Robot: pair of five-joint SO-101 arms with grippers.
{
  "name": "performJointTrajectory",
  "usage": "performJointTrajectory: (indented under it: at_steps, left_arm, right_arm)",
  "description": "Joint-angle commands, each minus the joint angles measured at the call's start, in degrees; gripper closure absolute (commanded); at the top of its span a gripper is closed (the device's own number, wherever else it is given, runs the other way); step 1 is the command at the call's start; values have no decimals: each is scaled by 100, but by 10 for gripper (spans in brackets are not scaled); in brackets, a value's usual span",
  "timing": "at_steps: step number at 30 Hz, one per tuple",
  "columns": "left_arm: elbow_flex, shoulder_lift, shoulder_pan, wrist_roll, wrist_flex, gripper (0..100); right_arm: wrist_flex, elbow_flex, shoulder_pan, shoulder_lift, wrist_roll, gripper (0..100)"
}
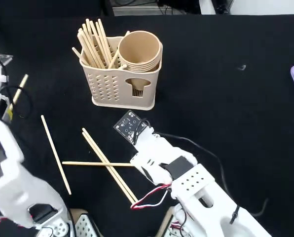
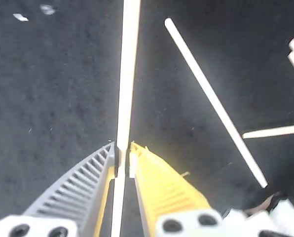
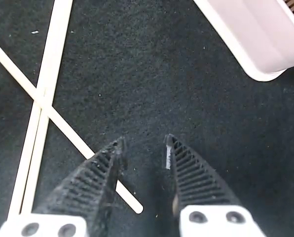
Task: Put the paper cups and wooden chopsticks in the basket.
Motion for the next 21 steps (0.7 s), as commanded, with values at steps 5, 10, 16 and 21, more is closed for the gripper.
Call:
performJointTrajectory:
  at_steps: [5, 10, 16, 21]
  left_arm:
    - [2000, -3648, 980, 2233, -1582, 969]
    - [2290, -5204, 1947, 3965, -2189, 969]
    - [2703, -6031, 3257, 5433, -3297, 969]
    - [3310, -6154, 4031, 5969, -4651, 969]
  right_arm:
    - [-114, -22, 123, -215, 0, 868]
    - [-114, -22, 123, -215, 0, 868]
    - [-158, 48, 123, -215, 0, 869]
    - [-554, 268, 123, -215, 0, 871]
